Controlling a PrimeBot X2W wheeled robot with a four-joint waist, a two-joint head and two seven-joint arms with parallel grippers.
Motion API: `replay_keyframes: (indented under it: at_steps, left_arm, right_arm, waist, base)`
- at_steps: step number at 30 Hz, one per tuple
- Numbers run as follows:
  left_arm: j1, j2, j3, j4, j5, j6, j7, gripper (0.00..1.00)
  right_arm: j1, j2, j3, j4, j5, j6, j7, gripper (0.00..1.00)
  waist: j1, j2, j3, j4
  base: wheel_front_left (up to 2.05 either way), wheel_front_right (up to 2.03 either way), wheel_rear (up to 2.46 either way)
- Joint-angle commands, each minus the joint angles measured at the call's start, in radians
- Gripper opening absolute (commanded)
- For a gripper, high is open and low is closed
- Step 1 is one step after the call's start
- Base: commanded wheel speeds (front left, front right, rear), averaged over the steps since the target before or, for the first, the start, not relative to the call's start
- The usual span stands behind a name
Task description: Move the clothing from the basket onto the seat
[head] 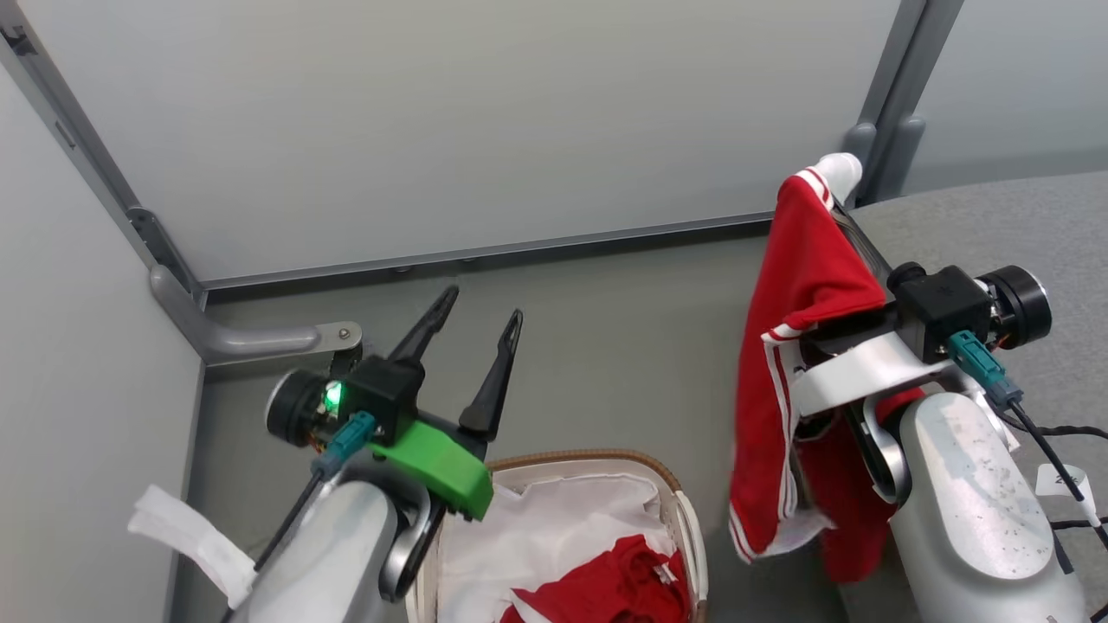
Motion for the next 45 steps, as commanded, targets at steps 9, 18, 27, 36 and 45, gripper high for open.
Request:
replay_keyframes:
  at_steps: [9, 18, 27, 36, 45]
  left_arm:
    - [0.169, -0.059, 0.075, 0.014, 0.040, -0.022, -0.001, 1.00]
    - [0.228, -0.087, 0.115, 0.008, 0.085, -0.031, -0.001, 1.00]
    - [0.254, -0.104, 0.101, -0.014, 0.094, -0.033, -0.001, 1.00]
    - [0.260, -0.107, 0.040, -0.026, 0.071, -0.033, -0.001, 1.00]
    - [0.232, -0.107, 0.002, -0.049, 0.080, -0.033, -0.001, 1.00]
  right_arm:
    - [0.007, -0.004, -0.050, -0.012, -0.020, -0.001, -0.005, 0.00]
    - [-0.016, -0.004, -0.059, -0.008, -0.022, -0.001, -0.005, 0.00]
    - [-0.013, -0.004, -0.094, -0.009, -0.066, -0.001, -0.005, 0.00]
    - [0.006, -0.004, -0.166, -0.002, -0.111, -0.001, -0.005, 0.00]
    - [-0.041, -0.004, -0.235, -0.007, -0.125, -0.001, -0.005, 0.00]
  waist:
    - [0.0000, -0.0001, 0.003, -0.028]
    - [0.0000, -0.0001, 0.012, -0.072]
    - [0.0000, -0.0001, 0.024, -0.207]
    - [0.0000, -0.0001, 0.031, -0.342]
    - [0.0000, -0.0001, 0.076, -0.372]
  base:
    - [0.00, 0.00, 0.00]
    - [0.00, 0.00, 0.00]
    - [0.00, 0.00, 0.00]
    - [0.00, 0.00, 0.00]
    - [0.00, 0.00, 0.00]
